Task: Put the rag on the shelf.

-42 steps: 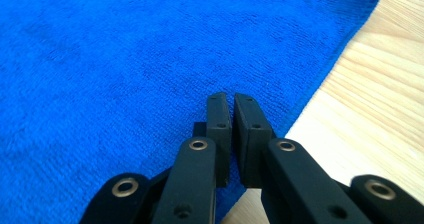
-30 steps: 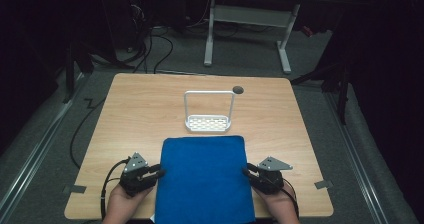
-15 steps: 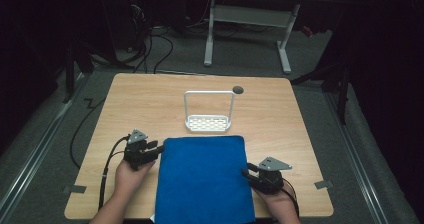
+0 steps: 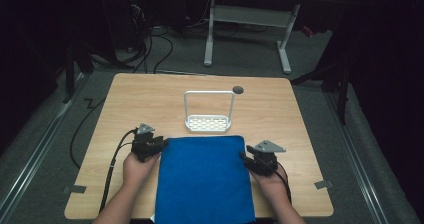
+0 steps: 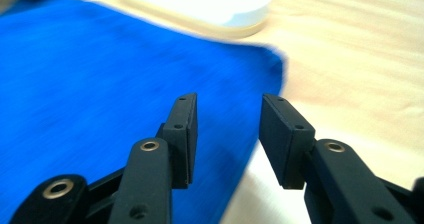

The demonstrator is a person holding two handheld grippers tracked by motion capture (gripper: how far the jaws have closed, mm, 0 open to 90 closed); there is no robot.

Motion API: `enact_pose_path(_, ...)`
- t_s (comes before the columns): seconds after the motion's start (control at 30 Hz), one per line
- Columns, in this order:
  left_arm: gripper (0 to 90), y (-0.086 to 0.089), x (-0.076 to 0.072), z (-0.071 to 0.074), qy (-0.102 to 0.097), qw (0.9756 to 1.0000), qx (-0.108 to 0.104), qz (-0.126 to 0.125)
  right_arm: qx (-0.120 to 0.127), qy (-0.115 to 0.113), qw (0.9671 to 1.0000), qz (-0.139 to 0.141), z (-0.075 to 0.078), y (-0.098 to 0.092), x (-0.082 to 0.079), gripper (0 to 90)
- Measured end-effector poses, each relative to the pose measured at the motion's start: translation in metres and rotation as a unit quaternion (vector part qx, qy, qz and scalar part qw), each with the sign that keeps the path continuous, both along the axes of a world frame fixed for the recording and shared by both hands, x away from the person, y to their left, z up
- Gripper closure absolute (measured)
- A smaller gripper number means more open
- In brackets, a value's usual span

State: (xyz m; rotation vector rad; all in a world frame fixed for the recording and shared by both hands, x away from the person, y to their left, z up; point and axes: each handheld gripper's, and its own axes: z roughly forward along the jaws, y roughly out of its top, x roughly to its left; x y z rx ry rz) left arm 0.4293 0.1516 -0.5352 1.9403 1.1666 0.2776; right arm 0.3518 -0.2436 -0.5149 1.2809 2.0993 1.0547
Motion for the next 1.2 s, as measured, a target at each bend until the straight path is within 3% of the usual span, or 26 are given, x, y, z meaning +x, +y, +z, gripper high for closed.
enact_pose_path(0.03, 70.4, 0.000, 0.000, 0.000, 0.001, 1.0000, -0.001, 0.000, 0.006, 0.009, 0.9999, -0.013, -0.001, 0.001, 0.019, 58.2)
enact_pose_path(0.13, 73.1, 0.000, 0.001, 0.000, 0.003, 1.0000, -0.004, -0.001, 0.010, 0.019, 0.9995, -0.024, -0.004, 0.002, 0.041, 57.2)
enact_pose_path(0.3, 75.1, -0.001, 0.002, -0.001, 0.005, 1.0000, -0.006, -0.003, 0.018, 0.034, 0.9987, -0.034, -0.007, 0.001, 0.056, 56.7)
enact_pose_path(0.4, 76.7, -0.001, 0.001, -0.001, 0.005, 1.0000, -0.005, -0.007, 0.000, 0.044, 0.9985, -0.031, -0.014, 0.005, 0.064, 57.2)
enact_pose_path(0.5, 79.1, -0.003, 0.000, 0.000, -0.001, 0.9999, 0.005, -0.011, -0.009, 0.048, 0.9984, -0.029, -0.016, 0.009, 0.066, 59.7)
enact_pose_path(0.53, 81.7, -0.004, -0.001, 0.000, -0.003, 0.9998, 0.010, -0.017, -0.007, 0.048, 0.9986, -0.023, -0.016, 0.011, 0.068, 66.7)
enact_pose_path(0.6, 82.3, -0.005, -0.001, 0.000, -0.005, 0.9998, 0.013, -0.017, -0.010, 0.048, 0.9985, -0.022, -0.016, 0.012, 0.067, 69.3)
enact_pose_path(0.63, 85.9, -0.006, -0.002, 0.000, -0.005, 0.9996, 0.018, -0.022, -0.016, 0.047, 0.9986, -0.018, -0.016, 0.015, 0.067, 78.2)
enact_pose_path(0.73, 87.5, -0.008, -0.002, 0.000, -0.011, 0.9992, 0.027, -0.027, -0.017, 0.049, 0.9986, -0.013, -0.015, 0.017, 0.065, 85.4)
enact_pose_path(0.9, 88.3, -0.009, -0.004, 0.001, -0.020, 0.9986, 0.040, -0.029, -0.036, 0.041, 0.9985, -0.010, -0.014, 0.021, 0.062, 87.3)
enact_pose_path(1.03, 88.3, -0.006, -0.007, 0.002, -0.028, 0.9989, 0.026, -0.026, -0.035, 0.022, 0.9991, -0.008, -0.008, 0.023, 0.057, 87.5)
enact_pose_path(1.2, 88.2, -0.005, -0.016, 0.007, -0.052, 0.9985, 0.008, -0.016, -0.001, 0.001, 1.0000, -0.008, 0.000, 0.018, 0.047, 87.4)
